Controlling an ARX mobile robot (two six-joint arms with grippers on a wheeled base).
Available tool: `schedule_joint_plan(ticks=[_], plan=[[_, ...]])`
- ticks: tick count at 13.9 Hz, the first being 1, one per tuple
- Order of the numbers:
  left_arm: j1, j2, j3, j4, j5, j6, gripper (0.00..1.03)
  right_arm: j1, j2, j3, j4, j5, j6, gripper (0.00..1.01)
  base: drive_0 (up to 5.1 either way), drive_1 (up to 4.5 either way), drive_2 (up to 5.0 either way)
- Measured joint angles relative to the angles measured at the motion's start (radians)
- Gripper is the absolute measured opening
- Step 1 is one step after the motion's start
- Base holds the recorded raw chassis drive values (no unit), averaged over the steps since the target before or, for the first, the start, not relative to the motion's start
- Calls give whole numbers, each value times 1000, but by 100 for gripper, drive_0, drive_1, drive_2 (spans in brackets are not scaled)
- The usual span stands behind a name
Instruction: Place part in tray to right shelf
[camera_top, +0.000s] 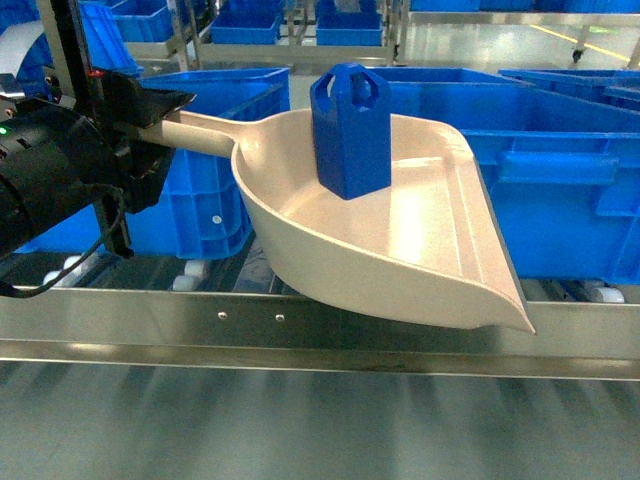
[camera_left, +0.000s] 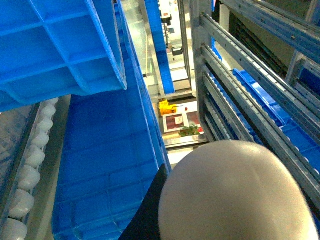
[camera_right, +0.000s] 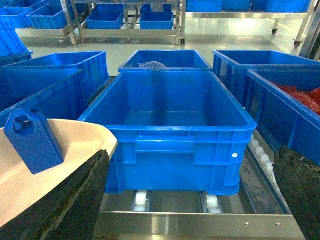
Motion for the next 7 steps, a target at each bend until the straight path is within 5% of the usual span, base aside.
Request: schedule_joint_plan(ticks=[1, 3, 5, 7], plan=[[16, -41, -2, -136, 103, 41, 14, 0, 0, 0, 0, 0, 0, 98, 0, 0, 0], [33, -98, -69, -97, 283, 81, 14, 0, 0, 0, 0, 0, 0, 98, 0, 0, 0], [39, -161, -124, -39, 346, 62, 14, 0, 0, 0, 0, 0, 0, 98, 0, 0, 0], [92, -254, -121, -90, 317, 6, 14, 0, 0, 0, 0, 0, 0, 98, 0, 0, 0]])
